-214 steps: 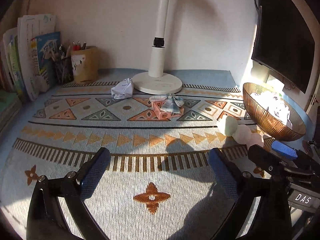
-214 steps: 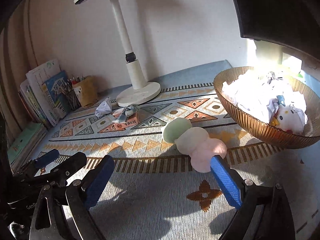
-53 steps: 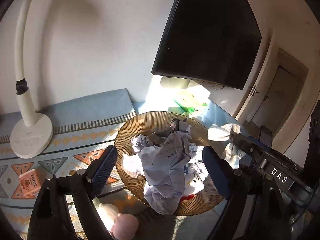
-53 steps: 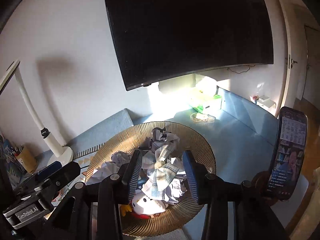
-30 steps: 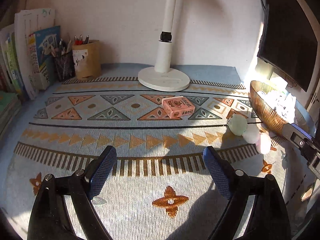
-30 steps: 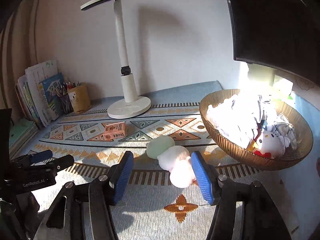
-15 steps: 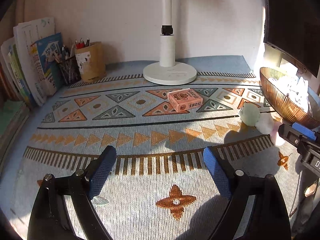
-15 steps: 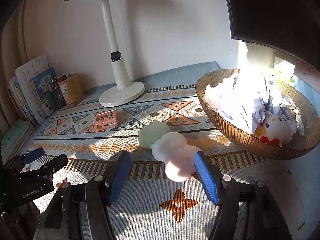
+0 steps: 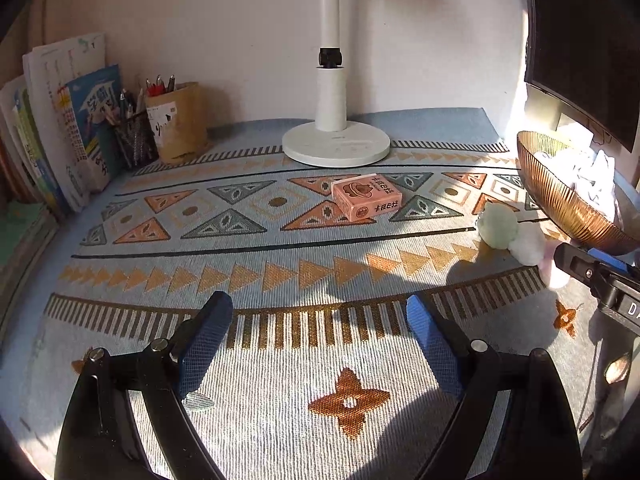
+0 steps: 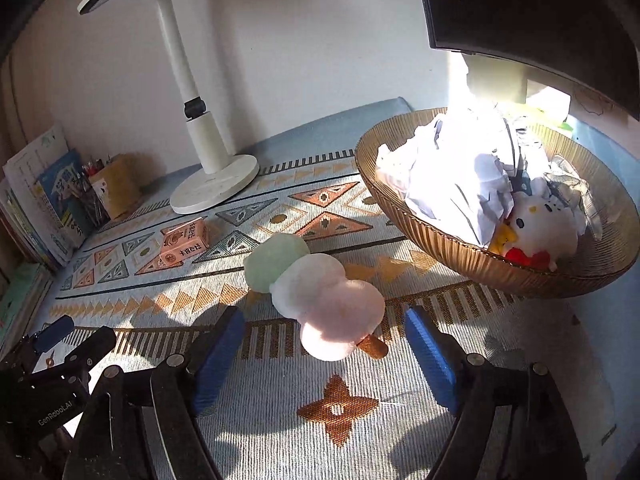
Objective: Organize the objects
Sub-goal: 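Move both open grippers back toward the orange box and plush stack, then grasp the orange card box with left gripper while right grasps the plush stack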
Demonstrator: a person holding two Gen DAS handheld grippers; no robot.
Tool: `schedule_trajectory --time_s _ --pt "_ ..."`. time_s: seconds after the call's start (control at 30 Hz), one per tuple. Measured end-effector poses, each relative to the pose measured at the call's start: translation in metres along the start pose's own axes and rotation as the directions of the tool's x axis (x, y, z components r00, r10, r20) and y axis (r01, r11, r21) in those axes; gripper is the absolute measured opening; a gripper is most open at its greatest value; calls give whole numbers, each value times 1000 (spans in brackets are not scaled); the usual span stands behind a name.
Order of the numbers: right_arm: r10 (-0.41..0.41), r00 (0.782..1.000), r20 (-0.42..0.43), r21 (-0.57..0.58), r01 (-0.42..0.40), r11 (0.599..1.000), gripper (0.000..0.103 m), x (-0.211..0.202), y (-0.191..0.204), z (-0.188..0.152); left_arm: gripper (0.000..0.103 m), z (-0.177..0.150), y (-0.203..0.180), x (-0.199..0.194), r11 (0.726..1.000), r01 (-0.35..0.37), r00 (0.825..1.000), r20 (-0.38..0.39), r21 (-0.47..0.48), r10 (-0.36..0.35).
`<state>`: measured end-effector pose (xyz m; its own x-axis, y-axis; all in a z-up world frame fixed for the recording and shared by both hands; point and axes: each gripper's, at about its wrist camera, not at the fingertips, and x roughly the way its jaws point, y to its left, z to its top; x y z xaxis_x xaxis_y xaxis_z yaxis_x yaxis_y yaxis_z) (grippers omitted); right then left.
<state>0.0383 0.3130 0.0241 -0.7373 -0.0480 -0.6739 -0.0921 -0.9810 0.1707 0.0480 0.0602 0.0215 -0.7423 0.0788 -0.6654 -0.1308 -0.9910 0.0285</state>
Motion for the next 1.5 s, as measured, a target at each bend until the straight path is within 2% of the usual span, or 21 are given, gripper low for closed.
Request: schedule_trajectory --time_s 0.07,0.13,0.2,0.27,0.33,0.4,0.47,0.6,0.73,0.8,0.9,0.93,0.97,1.0,1.1,1.13,1.3,1.37,1.4,1.47,1.5 --pt "-26 997 -78 12 27 1000 81 13 -1 3 88 0 -1 1 1000 0 1000 -7 3 0" --pt "15 991 -134 -16 -17 1000 78 21 8 2 88 0 -1 3 1000 6 1000 -22 6 -6" --pt "80 990 -114 -72 -89 993 78 12 24 0 88 2 0 8 999 31 998 -57 13 -31" --pt "67 994 -85 -151 -79 985 78 1 41 -5 88 8 2 13 994 106 990 -97 23 -103" --pt "42 996 -78 -203 -57 977 78 -3 48 -7 88 23 3 19 987 136 987 -101 80 -128" --pt "15 996 -90 -185 -32 982 78 0 42 -4 89 44 2 30 970 185 980 -110 159 -169" --pt "5 996 -84 -147 -18 989 78 2 29 3 94 63 2 51 940 257 964 -130 224 -233" --pt "74 982 -173 -153 -101 983 78 18 19 16 94 83 -4 104 909 298 950 -188 292 -250" --pt "57 983 -174 -198 -91 976 78 33 27 19 94 93 -13 139 901 312 938 -248 300 -242" --pt "58 982 -178 -187 -92 978 78 41 28 20 94 96 -18 143 895 322 936 -247 309 -251" --pt "71 976 -207 -158 -105 982 77 53 29 18 88 96 -30 143 879 321 939 -242 354 -246" --pt "49 977 -209 -164 -85 983 72 55 30 17 71 97 -31 142 874 344 932 -241 344 -271" --pt "34 980 -194 -179 -70 981 60 53 32 16 51 98 -31 141 867 377 918 -253 326 -304" --pt "43 981 -191 -184 -79 980 53 51 32 15 48 99 -31 140 872 383 915 -254 306 -313" --pt "56 981 -186 -173 -89 981 49 48 31 13 41 96 -33 136 890 325 939 -220 319 -264" --pt "64 980 -187 -165 -96 982 48 46 30 13 39 95 -33 133 894 318 941 -219 314 -258" --pt "158 971 -179 -111 -180 977 48 20 32 5 38 87 -29 110 900 377 916 -232 219 -327" --pt "179 975 -129 -123 -195 973 48 -4 33 8 38 83 -32 93 910 359 922 -230 209 -311" --pt "183 979 -92 -129 -194 973 48 -20 32 13 38 81 -37 80 907 367 920 -227 209 -320" --pt "171 985 -7 -117 -171 978 48 -51 22 29 38 79 -56 41 873 425 903 -181 239 -390" --pt "149 988 41 -104 -144 984 48 -67 14 39 38 80 -67 24 862 428 903 -152 272 -401"
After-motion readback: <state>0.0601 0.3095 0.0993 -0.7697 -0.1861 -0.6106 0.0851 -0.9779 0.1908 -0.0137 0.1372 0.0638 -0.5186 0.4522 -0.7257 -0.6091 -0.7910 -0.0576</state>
